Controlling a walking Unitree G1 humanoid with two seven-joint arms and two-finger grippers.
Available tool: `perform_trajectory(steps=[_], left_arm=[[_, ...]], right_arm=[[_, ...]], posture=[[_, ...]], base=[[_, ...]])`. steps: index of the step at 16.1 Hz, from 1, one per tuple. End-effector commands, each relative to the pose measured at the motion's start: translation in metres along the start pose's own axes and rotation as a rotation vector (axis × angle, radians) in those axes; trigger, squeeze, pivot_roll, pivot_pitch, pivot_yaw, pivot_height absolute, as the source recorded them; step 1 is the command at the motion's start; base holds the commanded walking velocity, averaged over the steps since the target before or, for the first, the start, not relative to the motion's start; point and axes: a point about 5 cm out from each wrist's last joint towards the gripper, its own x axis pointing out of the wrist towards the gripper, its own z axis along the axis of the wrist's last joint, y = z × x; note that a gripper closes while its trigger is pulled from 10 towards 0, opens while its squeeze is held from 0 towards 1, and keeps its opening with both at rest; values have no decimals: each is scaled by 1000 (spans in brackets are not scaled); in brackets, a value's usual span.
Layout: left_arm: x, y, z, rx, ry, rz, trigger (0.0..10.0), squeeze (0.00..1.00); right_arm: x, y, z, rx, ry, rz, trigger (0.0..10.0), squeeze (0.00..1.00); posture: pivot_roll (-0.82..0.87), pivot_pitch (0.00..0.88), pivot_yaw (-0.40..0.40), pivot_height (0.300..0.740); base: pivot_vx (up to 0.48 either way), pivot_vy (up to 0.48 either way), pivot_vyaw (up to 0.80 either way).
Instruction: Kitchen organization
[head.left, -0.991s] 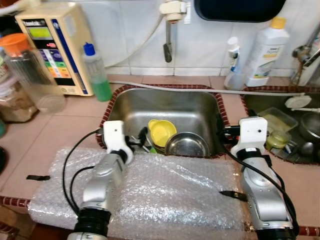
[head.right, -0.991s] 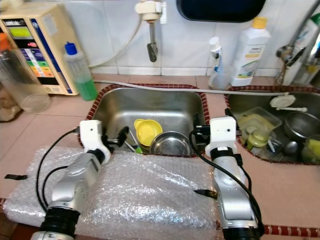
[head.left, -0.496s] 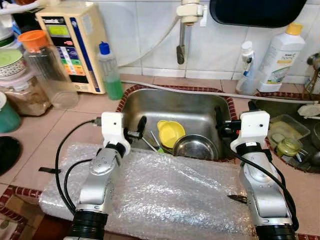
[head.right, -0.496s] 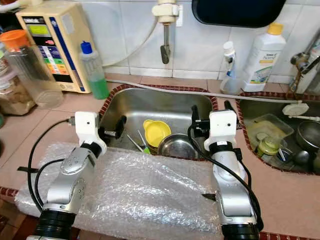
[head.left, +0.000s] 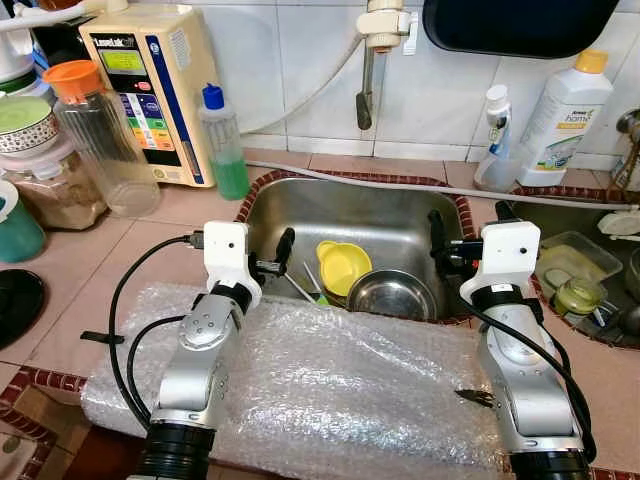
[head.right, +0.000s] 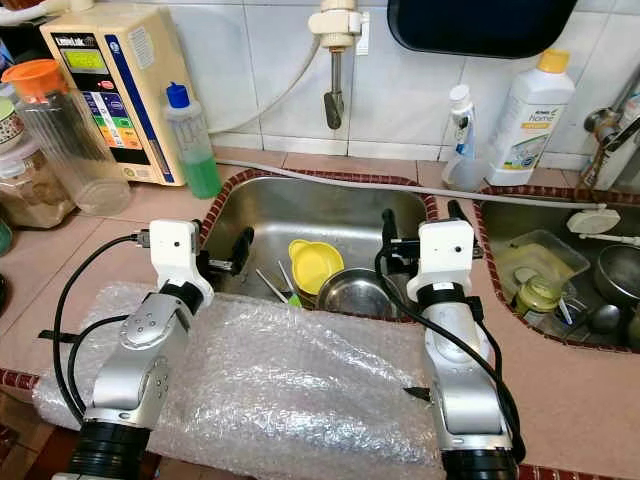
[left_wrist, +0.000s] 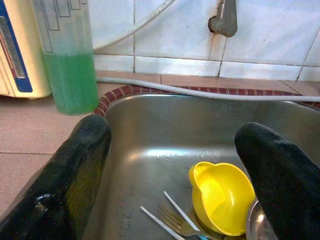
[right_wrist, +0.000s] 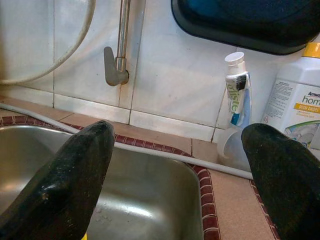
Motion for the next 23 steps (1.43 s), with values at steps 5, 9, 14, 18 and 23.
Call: perform_trajectory(steps=[5,9,14,18,23], left_arm=[[0,3,1,8,11,7,10000,0],[2,2,0,-10,26,4,10000,0],[2,2,-1,-16,37,-4,10000,0],[2,2,0,-15,39,-3,10000,0],[2,2,0,-9,38,-4,10000,0]], right_arm=[[0,2,3,18,-7,-2,10000,1000],[0,2,2,24,-3,-11,10000,1000],[1,3,1,22,-4,-10,10000,1000],[2,1,0,25,-3,-18,10000,1000],[0,3,0,31,0,-18,10000,1000]], posture=[[16,0,87,740],[18,0,93,740],[20,0,94,740],[22,0,95,740],[23,0,99,740]], base=[[0,0,0],[-136,0,0],[-253,0,0],[-246,0,0],[-196,0,0]])
